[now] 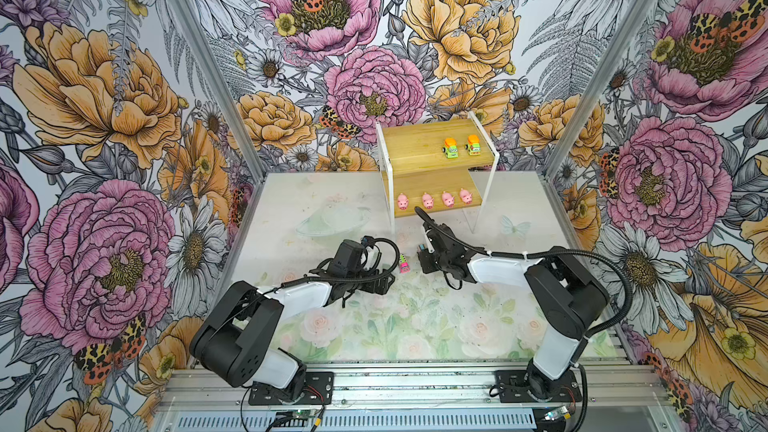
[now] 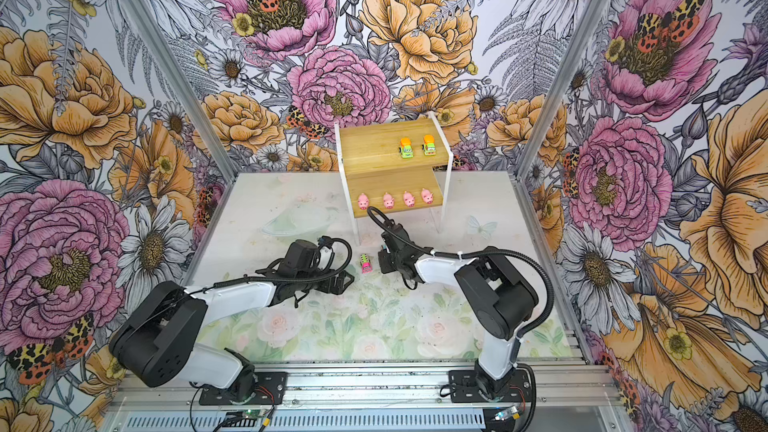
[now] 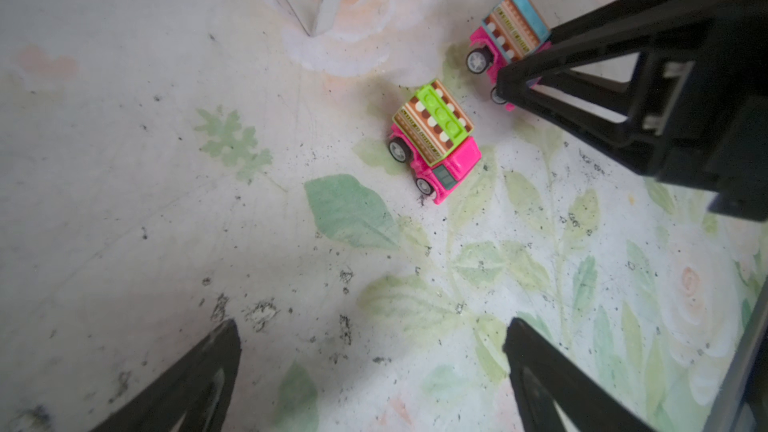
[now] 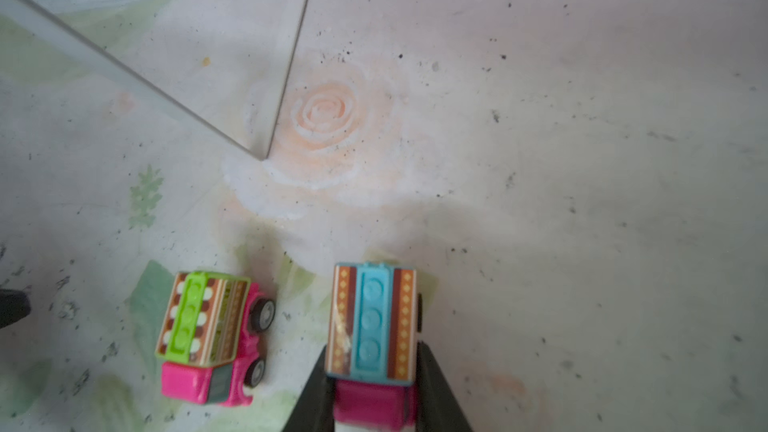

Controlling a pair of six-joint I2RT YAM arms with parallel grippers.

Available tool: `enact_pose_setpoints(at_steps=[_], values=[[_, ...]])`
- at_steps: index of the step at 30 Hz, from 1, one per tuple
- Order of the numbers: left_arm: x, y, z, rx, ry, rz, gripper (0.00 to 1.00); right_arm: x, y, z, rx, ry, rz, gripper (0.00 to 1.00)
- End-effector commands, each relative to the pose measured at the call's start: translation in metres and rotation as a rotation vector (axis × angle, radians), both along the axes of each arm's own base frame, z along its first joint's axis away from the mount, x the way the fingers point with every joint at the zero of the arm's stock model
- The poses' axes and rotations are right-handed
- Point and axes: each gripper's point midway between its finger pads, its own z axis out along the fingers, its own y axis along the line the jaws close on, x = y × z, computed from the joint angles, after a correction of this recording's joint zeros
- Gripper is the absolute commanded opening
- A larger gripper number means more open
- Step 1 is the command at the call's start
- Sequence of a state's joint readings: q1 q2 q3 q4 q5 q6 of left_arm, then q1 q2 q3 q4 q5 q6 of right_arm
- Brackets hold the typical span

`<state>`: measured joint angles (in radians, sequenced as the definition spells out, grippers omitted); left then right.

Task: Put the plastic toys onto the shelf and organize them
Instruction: 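Lift the pink truck with the right gripper above the upper shelf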

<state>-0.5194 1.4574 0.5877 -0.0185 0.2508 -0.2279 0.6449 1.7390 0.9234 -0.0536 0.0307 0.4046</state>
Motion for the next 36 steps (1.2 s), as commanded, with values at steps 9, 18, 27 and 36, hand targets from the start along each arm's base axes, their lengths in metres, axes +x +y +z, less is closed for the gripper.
enact_pose_setpoints(at_steps=[9, 18, 27, 36], values=[[0.007, -0.004, 0.014, -0.018, -0.045, -0.014, 0.99, -0.044, -0.011, 0.161, 0.136, -0.084, -0.024, 0.16], [0.004, -0.005, 0.031, -0.034, -0.100, -0.038, 0.99, -0.024, -0.024, 0.313, 0.187, -0.308, -0.076, 0.16], [0.005, -0.007, 0.046, -0.049, -0.143, -0.044, 0.99, 0.045, -0.028, 0.372, 0.168, -0.413, -0.155, 0.16], [0.006, -0.005, 0.044, -0.036, -0.146, -0.033, 0.99, 0.091, -0.006, 0.365, 0.187, -0.392, -0.159, 0.16]])
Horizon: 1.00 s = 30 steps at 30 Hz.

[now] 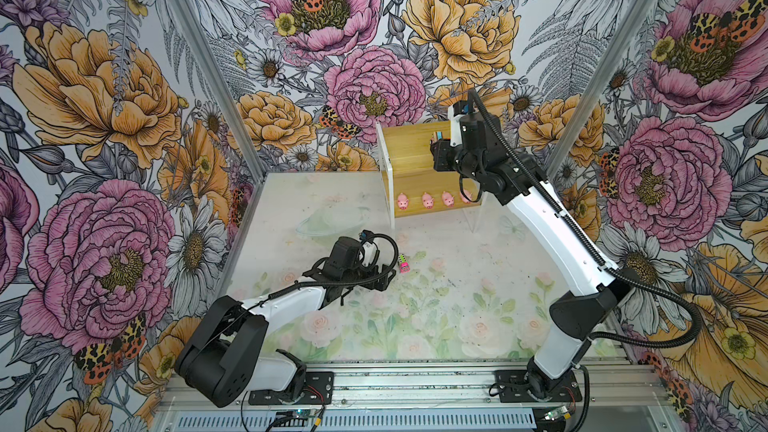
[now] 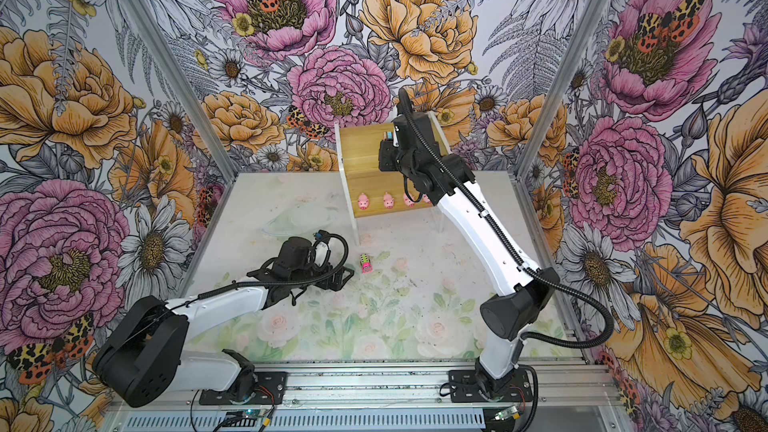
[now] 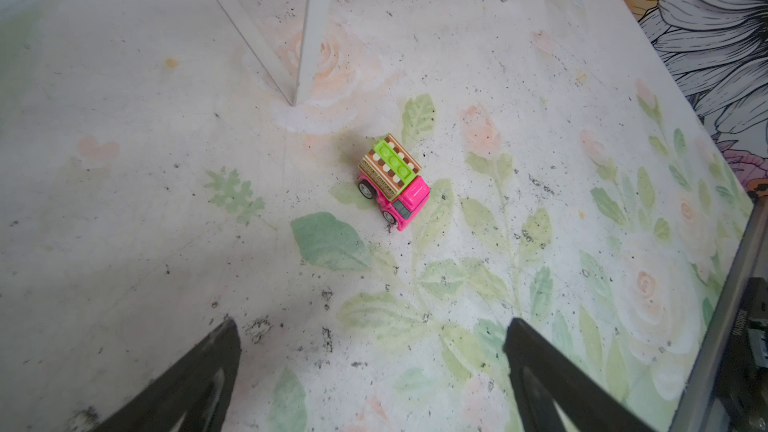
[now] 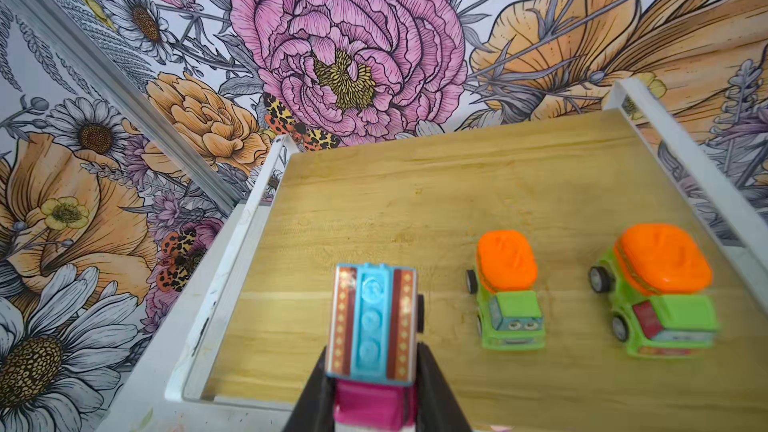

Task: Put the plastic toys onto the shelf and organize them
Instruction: 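Lift the pink truck with the right gripper above the upper shelf, then lower the teal-topped truck onto the upper shelf and open the right gripper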

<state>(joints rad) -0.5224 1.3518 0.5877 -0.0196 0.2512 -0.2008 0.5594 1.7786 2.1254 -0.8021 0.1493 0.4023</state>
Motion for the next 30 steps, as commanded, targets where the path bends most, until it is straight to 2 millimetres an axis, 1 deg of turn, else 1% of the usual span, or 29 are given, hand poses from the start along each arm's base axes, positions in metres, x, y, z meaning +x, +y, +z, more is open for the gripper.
enact_pose_setpoints(at_steps=[1, 4, 13, 22, 30], values=[[0.003, -0.002, 0.007, 0.008, -0.040, -0.009, 0.99, 0.004, 0.008, 0.006, 0.009, -0.004, 0.024, 0.16], [0.002, -0.002, 0.005, 0.011, -0.033, -0.010, 0.99, 0.010, 0.013, -0.001, 0.004, 0.013, 0.026, 0.16], [0.003, -0.001, 0.002, 0.019, -0.027, -0.008, 0.99, 0.023, 0.013, -0.022, -0.035, 0.042, 0.002, 0.16], [0.004, -0.001, -0.002, 0.025, -0.018, -0.005, 0.99, 0.031, 0.012, -0.032, -0.066, 0.048, -0.004, 0.17], [0.004, -0.001, -0.003, 0.025, -0.013, -0.005, 0.99, 0.033, 0.014, -0.039, -0.088, 0.054, 0.012, 0.19]])
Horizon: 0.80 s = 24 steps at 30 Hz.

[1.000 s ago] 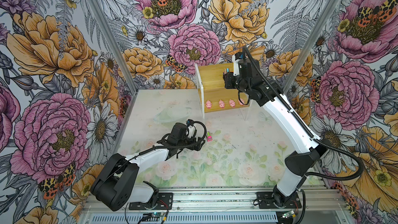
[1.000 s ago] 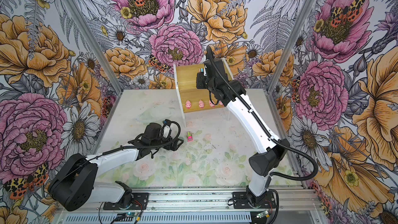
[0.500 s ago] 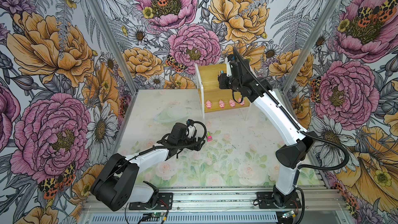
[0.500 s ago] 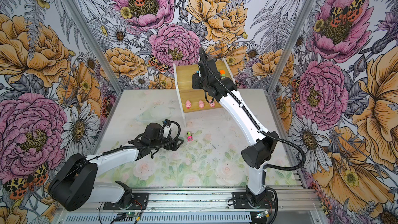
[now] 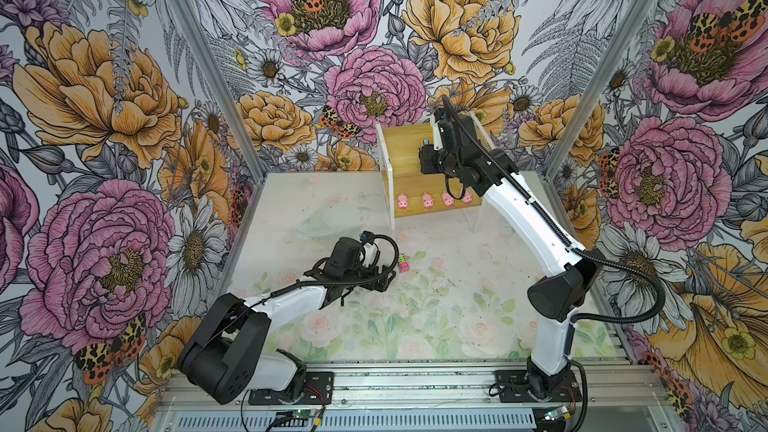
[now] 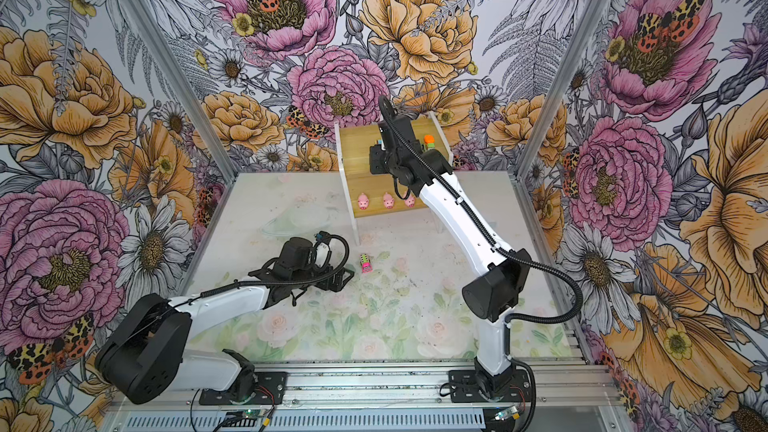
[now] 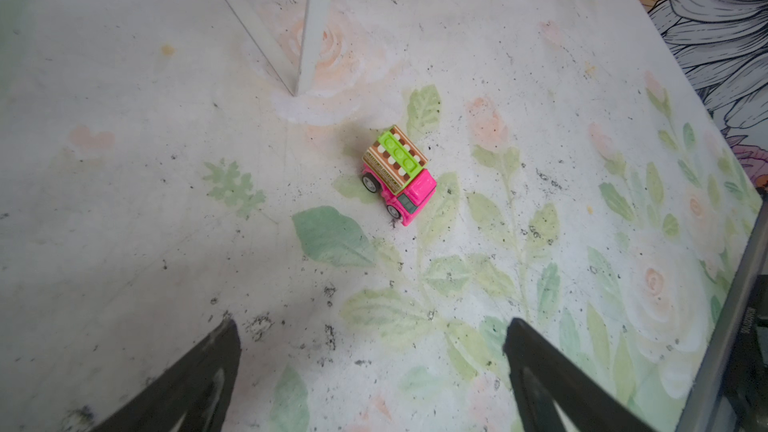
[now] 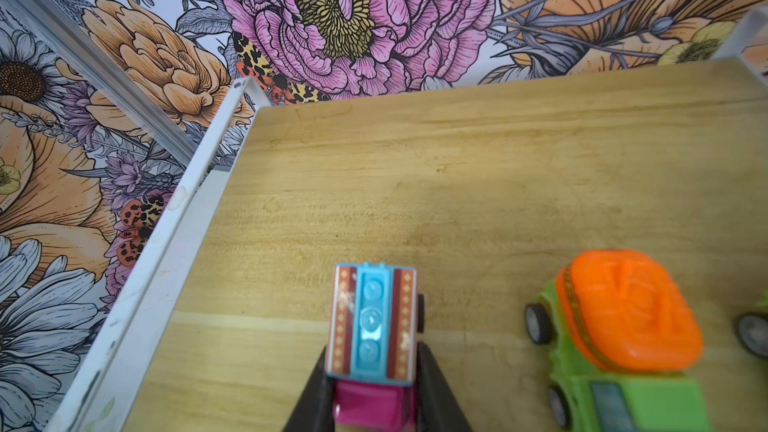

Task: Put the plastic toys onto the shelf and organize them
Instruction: 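Lower the teal-topped truck onto the upper shelf and open the right gripper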

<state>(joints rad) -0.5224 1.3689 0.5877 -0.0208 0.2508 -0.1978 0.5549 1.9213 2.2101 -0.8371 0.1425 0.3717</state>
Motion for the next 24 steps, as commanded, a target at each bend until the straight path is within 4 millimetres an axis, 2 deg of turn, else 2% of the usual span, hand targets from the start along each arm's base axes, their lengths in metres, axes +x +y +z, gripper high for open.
enact_pose_setpoints(at_steps=[1, 3, 16, 21, 24], values=[[0.005, -0.001, 0.003, 0.013, -0.027, -0.002, 0.99, 0.005, -0.003, 0.003, -0.019, -0.015, 0.000, 0.19], [0.005, -0.001, 0.003, 0.011, -0.027, -0.002, 0.99, 0.005, -0.003, 0.002, -0.022, -0.014, 0.000, 0.21], [0.004, -0.002, 0.000, 0.009, -0.014, -0.004, 0.99, 0.002, -0.003, 0.007, -0.028, -0.025, 0.014, 0.46], [0.004, -0.002, 0.001, 0.007, -0.017, -0.001, 0.99, -0.007, -0.005, 0.020, -0.032, -0.050, 0.027, 0.54], [0.005, -0.001, 0.002, 0.007, -0.021, 0.001, 0.99, -0.017, -0.008, 0.035, -0.036, -0.079, 0.033, 0.57]])
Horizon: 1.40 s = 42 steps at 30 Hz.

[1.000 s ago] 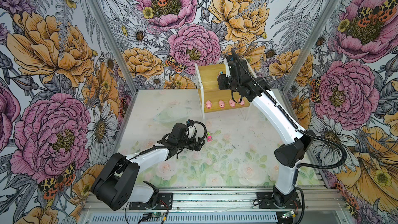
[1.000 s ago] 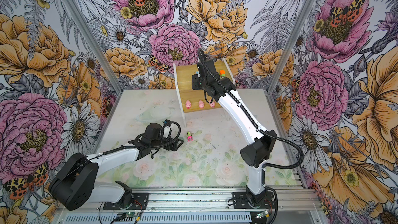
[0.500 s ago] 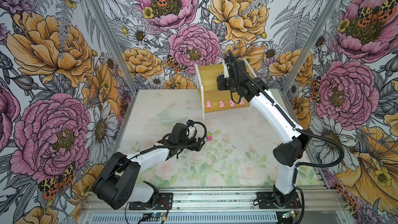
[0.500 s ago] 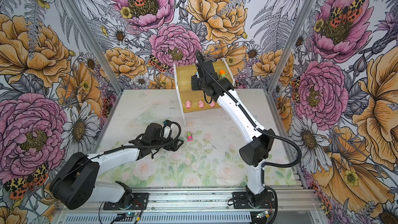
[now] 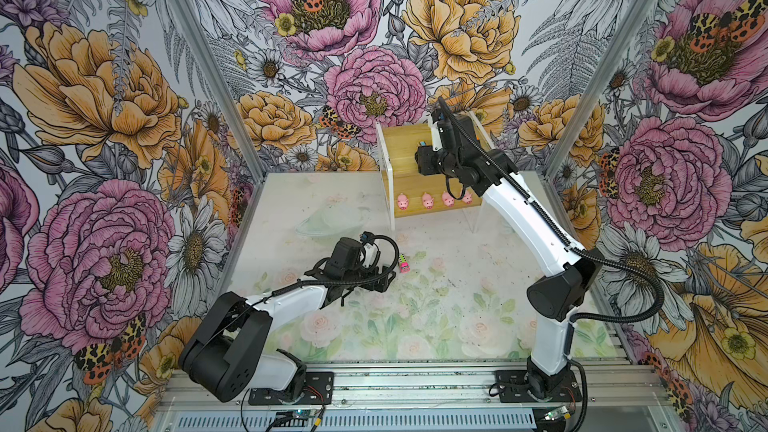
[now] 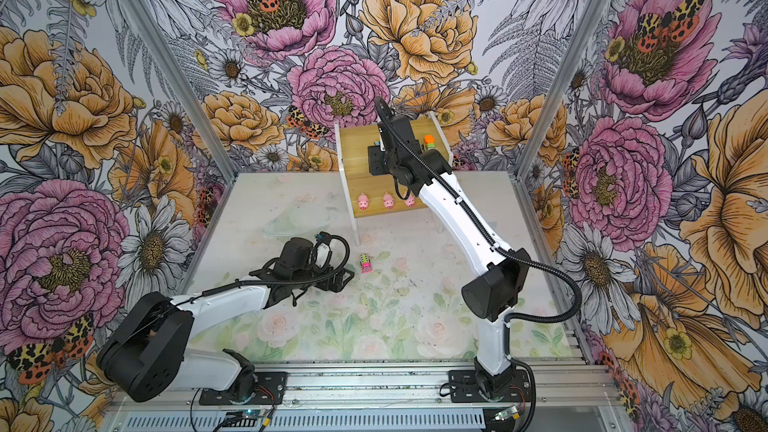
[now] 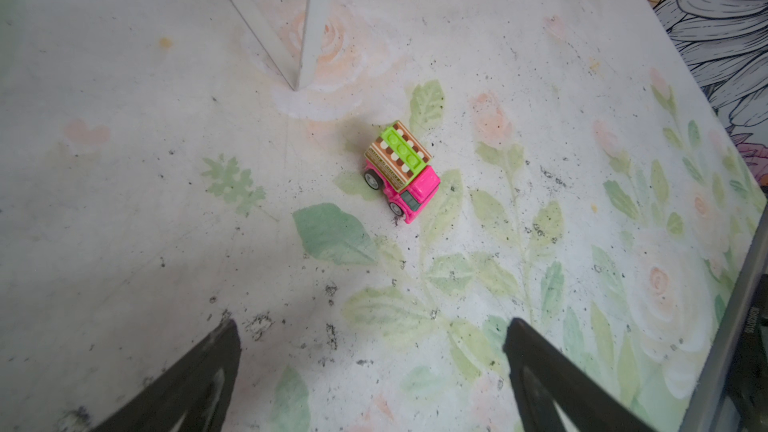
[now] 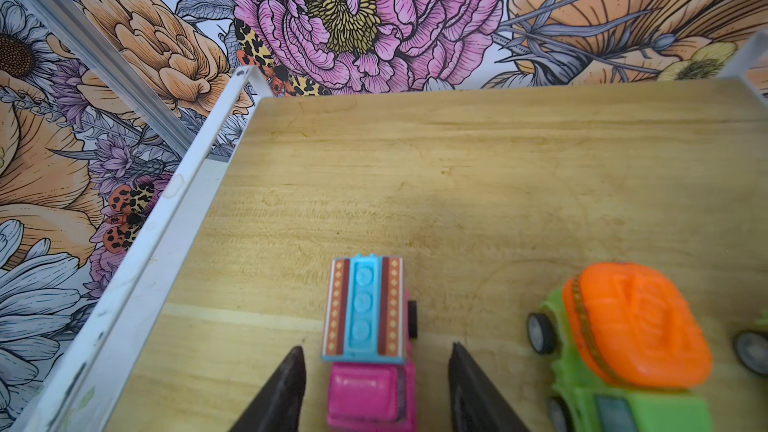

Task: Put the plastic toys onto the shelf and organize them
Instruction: 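Lower the teal-topped truck onto the upper shelf and open the right gripper, then withdraw the right gripper toward the green-topped pink truck on the table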

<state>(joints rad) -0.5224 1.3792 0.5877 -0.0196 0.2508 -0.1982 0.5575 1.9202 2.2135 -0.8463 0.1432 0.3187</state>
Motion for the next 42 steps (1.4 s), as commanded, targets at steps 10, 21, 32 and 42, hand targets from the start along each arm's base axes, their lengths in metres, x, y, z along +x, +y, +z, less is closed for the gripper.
enact_pose_setpoints(at_steps=[10, 21, 32, 42], values=[[0.003, 0.003, 0.013, -0.004, -0.045, 0.004, 0.99, -0.093, -0.025, 0.063, -0.062, -0.133, 0.063, 0.62], [-0.007, 0.006, 0.007, -0.019, -0.027, -0.002, 0.99, -0.149, 0.015, -0.104, -0.091, 0.134, 0.199, 0.62], [-0.008, 0.010, 0.007, -0.012, -0.025, 0.016, 0.99, -0.153, 0.048, -0.226, -0.049, 0.234, 0.170, 0.60], [-0.005, 0.014, 0.006, 0.003, -0.008, 0.030, 0.99, -0.146, 0.063, -0.285, -0.104, 0.310, 0.202, 0.55]])
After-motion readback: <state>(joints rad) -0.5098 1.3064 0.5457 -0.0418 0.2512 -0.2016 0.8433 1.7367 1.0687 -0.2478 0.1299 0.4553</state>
